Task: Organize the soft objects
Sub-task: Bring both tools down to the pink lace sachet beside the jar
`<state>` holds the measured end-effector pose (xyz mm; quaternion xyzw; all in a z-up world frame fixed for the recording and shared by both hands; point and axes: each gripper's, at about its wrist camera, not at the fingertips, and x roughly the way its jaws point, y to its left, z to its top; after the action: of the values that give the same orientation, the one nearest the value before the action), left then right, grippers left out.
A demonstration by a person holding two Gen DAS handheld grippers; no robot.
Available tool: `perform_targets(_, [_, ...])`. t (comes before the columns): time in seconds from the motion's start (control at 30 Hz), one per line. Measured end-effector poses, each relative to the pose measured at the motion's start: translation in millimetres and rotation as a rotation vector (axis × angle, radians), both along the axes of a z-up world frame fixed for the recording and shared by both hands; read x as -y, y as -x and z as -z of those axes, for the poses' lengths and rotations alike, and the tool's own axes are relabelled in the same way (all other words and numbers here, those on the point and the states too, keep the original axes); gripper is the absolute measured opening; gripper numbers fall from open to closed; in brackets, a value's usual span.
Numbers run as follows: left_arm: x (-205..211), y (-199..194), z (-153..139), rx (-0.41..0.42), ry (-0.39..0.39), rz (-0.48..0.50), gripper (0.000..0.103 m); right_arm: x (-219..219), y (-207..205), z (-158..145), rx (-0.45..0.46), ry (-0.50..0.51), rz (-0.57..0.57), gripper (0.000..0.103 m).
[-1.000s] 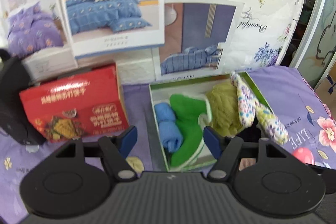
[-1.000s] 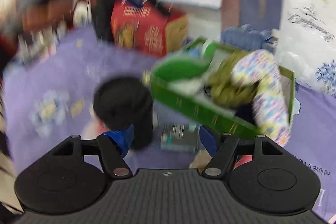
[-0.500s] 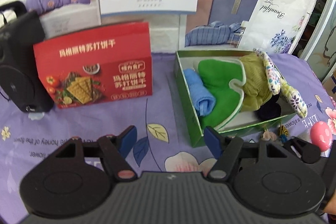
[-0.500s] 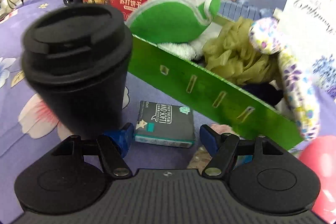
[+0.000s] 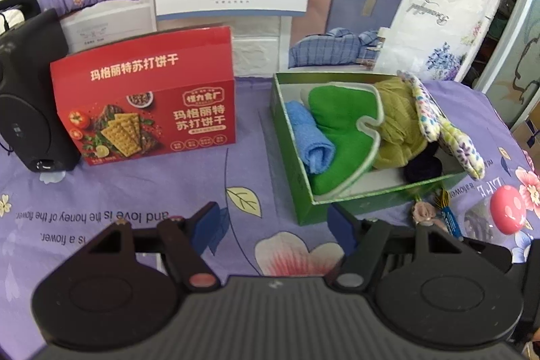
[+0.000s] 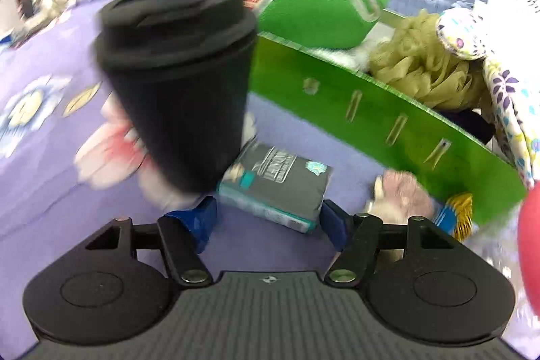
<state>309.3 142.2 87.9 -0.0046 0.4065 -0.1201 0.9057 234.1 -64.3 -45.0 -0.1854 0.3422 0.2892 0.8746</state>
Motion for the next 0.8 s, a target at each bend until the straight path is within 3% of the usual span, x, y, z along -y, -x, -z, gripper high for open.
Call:
perform_targets(0.17, [13,27,-5,0.023,-0.025,0.044,0.071,17,44,-3,-0.118,-0.048,-0.056,0.053])
perform_targets(0.27, [18,46,-6,0.033,-0.037,0.061,0.071,29,67,-14,-0.060,-0.071,-0.004,0.054])
perform_targets(0.4, [24,76,-6,0.043,-0.043,0.078,0.071,47,69,-23,0.087,-0.053,0.228,0.054])
perform_targets(0.57, [29,112,3,0.041,-0.034,0.120,0.072,75,55,-4,-0.002,-0.202,0.479,0.055])
perform_targets(0.63, [31,118,9,0.025,-0.025,0.128,0.072,75,45,6,-0.054,-0.283,0.501,0.055])
perform_targets(0.7, [32,122,16,0.002,-0.009,0.141,0.072,65,39,11,-0.044,-0.283,0.492,0.057])
perform_targets(0.8, [34,127,24,-0.035,-0.004,0.160,0.072,55,43,6,-0.057,-0.263,0.384,0.057])
